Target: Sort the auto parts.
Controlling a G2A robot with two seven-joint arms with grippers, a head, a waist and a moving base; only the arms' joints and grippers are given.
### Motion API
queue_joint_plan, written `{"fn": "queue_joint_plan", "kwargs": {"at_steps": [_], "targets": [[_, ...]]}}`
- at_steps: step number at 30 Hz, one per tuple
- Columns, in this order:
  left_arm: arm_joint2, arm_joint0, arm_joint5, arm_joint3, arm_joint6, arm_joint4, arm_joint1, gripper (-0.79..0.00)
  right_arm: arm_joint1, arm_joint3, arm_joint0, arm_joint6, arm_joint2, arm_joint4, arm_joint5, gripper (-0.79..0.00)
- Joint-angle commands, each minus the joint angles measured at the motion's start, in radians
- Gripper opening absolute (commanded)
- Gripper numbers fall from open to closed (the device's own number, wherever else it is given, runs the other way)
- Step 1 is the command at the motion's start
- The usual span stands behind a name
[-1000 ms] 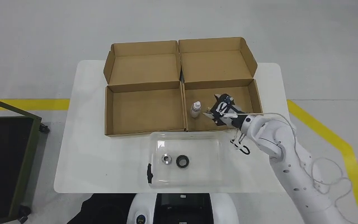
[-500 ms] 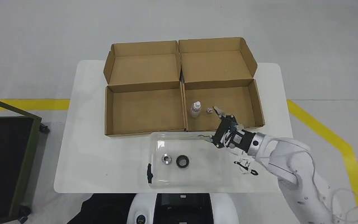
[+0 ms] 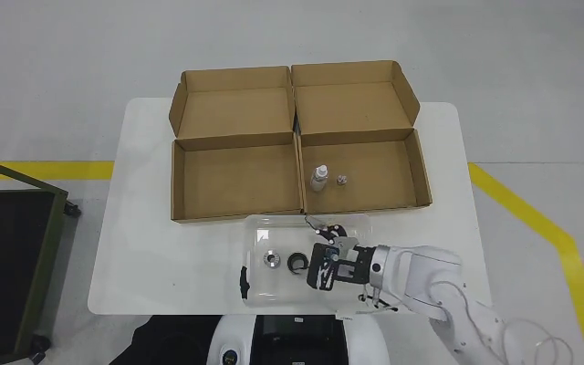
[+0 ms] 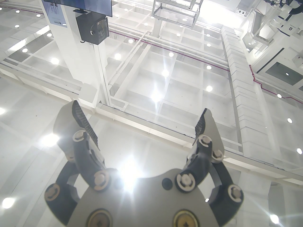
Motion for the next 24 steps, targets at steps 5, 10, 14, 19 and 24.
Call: {"fn": "queue_joint_plan", "kwargs": {"at_steps": [5, 10, 14, 19, 24], "targets": [[0.0, 0.0, 0.0, 0.0, 0.0, 0.0, 0.0, 0.0, -0.006, 0.047, 0.025, 0.014, -0.061, -0.024, -0.01, -0.129], [0.0, 0.0, 0.0, 0.0, 0.0, 0.0, 0.0, 0.0, -0.013, 0.094, 0.053, 0.027, -0.107, -0.035, -0.011, -0.129], [0.0, 0.0, 0.0, 0.0, 0.0, 0.0, 0.0, 0.0, -0.02, 0.133, 0.075, 0.032, -0.136, -0.031, -0.008, -0.132], [0.0, 0.0, 0.0, 0.0, 0.0, 0.0, 0.0, 0.0, -0.026, 0.174, 0.102, 0.045, -0.165, -0.034, -0.01, -0.142], [0.0, 0.0, 0.0, 0.0, 0.0, 0.0, 0.0, 0.0, -0.03, 0.214, 0.122, 0.053, -0.183, -0.036, -0.009, -0.139]]}}
